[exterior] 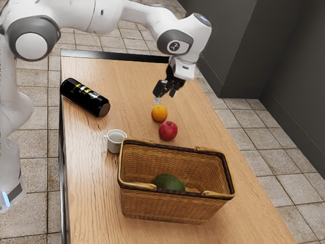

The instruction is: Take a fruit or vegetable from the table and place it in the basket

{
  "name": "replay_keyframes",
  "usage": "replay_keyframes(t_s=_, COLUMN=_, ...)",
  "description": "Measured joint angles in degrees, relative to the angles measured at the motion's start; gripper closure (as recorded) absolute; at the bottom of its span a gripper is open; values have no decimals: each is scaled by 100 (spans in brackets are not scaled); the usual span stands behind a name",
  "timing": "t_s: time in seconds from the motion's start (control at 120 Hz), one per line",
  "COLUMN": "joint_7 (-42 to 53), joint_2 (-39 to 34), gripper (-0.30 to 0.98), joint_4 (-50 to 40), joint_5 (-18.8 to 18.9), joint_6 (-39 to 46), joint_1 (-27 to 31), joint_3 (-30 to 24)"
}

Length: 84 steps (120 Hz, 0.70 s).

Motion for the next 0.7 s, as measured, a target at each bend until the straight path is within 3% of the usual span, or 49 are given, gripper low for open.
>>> replay_keyframes(t_s=0.442, joint_7=808, joint_2=308, gripper=0, joint_4=-343, joint_5=-248, joint_6=437, joint_1=503, joint_3=-5)
replay_keyframes(t_s=0.7, joint_7=1110, joint_2=457, gripper=0, joint_4=-352, joint_5=-352, joint_6=530, joint_1=503, joint_3=-6)
